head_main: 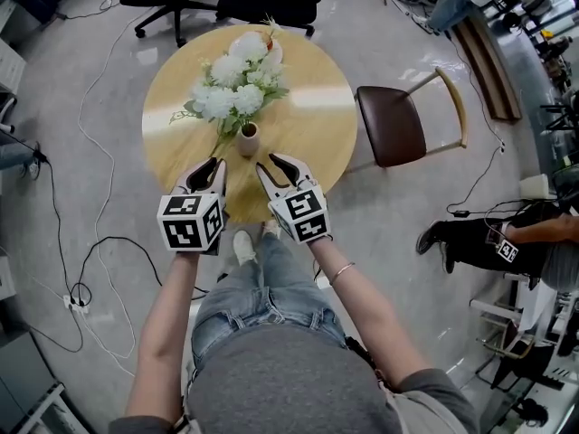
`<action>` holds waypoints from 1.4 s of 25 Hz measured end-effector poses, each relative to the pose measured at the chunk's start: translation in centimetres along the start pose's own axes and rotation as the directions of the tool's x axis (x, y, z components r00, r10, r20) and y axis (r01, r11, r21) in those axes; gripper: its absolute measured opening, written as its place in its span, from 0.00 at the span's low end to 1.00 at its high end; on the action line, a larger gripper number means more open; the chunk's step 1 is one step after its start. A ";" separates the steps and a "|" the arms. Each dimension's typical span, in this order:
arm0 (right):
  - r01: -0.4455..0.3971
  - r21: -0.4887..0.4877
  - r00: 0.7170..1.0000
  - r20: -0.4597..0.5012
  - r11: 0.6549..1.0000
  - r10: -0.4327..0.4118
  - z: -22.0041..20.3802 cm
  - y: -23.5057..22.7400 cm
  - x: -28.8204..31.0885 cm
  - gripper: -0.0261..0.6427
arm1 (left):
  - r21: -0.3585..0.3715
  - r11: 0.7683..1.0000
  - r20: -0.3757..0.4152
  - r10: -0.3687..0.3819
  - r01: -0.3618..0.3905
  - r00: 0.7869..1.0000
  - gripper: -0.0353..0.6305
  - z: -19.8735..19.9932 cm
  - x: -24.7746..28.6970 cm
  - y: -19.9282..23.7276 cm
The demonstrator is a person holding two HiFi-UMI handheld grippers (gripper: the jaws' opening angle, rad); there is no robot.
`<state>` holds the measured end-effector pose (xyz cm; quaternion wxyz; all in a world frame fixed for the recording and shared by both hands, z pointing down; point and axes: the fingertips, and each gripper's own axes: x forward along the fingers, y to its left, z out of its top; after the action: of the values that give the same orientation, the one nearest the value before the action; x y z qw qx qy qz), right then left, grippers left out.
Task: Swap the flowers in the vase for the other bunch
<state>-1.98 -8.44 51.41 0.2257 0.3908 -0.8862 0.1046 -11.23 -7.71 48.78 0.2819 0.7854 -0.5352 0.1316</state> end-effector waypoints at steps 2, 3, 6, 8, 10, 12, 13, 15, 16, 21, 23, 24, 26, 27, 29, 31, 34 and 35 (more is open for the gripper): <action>0.012 0.007 1.000 0.002 1.000 -0.012 0.1 0.1 -0.7 0.17 | 0.002 1.000 -0.001 0.003 -0.003 1.000 0.15 -0.3 -0.2 0.0; 0.017 0.011 1.000 0.003 1.000 -0.017 0.2 0.2 -1.1 0.14 | 0.004 1.000 -0.002 0.004 -0.004 1.000 0.14 -0.4 -0.4 0.0; 0.030 0.019 1.000 0.007 0.999 -0.030 0.5 0.5 -1.8 0.09 | 0.014 1.000 -0.001 0.009 -0.009 1.000 0.13 -0.8 -1.0 0.2; 0.033 0.025 0.999 0.010 0.999 -0.034 0.7 0.7 -2.2 0.07 | 0.017 1.000 0.001 0.009 -0.009 1.000 0.12 -1.0 -1.4 0.2; 0.031 0.033 0.999 0.017 0.999 -0.031 0.9 1.0 -2.7 0.06 | 0.021 1.000 0.004 0.011 -0.011 1.000 0.11 -1.1 -1.7 0.2; 0.028 0.045 0.999 0.023 0.999 -0.029 1.2 1.1 -3.3 0.06 | 0.023 1.000 0.009 0.012 -0.013 1.000 0.11 -1.1 -2.0 0.1; 0.027 0.052 0.999 0.026 0.998 -0.029 1.3 1.1 -3.6 0.06 | 0.025 1.000 0.011 0.013 -0.013 1.000 0.10 -1.2 -2.2 -0.1; 0.024 0.061 0.999 0.033 0.998 -0.026 1.5 1.3 -4.2 0.06 | 0.026 1.000 0.016 0.015 -0.015 1.000 0.10 -1.2 -2.6 -0.3; 0.023 0.062 0.999 0.035 0.998 -0.025 1.5 1.4 -4.5 0.06 | 0.026 1.000 0.018 0.016 -0.016 1.000 0.10 -1.3 -2.7 -0.5; 0.032 0.054 0.999 0.034 0.998 -0.034 1.6 1.1 -5.7 0.05 | 0.024 0.999 0.030 0.024 -0.025 0.999 0.10 -1.6 -3.6 -1.3; 0.035 0.033 0.999 0.037 0.999 -0.037 1.7 1.1 -6.2 0.05 | 0.023 0.999 0.038 0.033 -0.034 0.999 0.10 -1.6 -4.0 -1.7; 0.034 0.025 0.999 0.040 0.999 -0.035 1.8 1.0 -6.5 0.05 | 0.022 0.999 0.044 0.039 -0.040 0.998 0.10 -1.6 -4.2 -1.8; 0.029 0.020 0.998 0.050 0.999 -0.030 1.9 0.9 -6.9 0.05 | 0.017 0.998 0.057 0.052 -0.053 0.997 0.10 -1.5 -4.6 -2.1; 0.025 0.021 0.998 0.053 0.999 -0.026 2.0 0.9 -7.1 0.05 | 0.015 0.998 0.062 0.060 -0.061 0.996 0.10 -1.5 -4.8 -2.2; 0.016 0.024 0.998 0.058 1.000 -0.018 1.9 0.9 -7.7 0.05 | 0.010 0.997 0.072 0.076 -0.077 0.995 0.10 -1.6 -5.3 -2.7; 0.007 0.027 0.998 0.064 1.000 -0.008 1.9 1.0 -8.5 0.05 | 0.006 0.996 0.082 0.093 -0.094 0.992 0.10 -1.7 -6.0 -3.2; -0.007 0.028 0.998 0.070 1.000 0.005 1.7 1.0 -9.7 0.05 | 0.001 0.993 0.094 0.113 -0.114 0.989 0.10 -1.9 -6.9 -4.2; -0.012 0.025 0.997 0.071 1.000 0.010 1.6 1.0 -10.1 0.05 | 0.001 0.993 0.096 0.120 -0.120 0.988 0.10 -2.0 -7.2 -4.5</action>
<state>2.72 -1.81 45.17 0.1887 0.3922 -0.8943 0.1034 -9.80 0.20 45.36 0.2448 0.7581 -0.5940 0.1120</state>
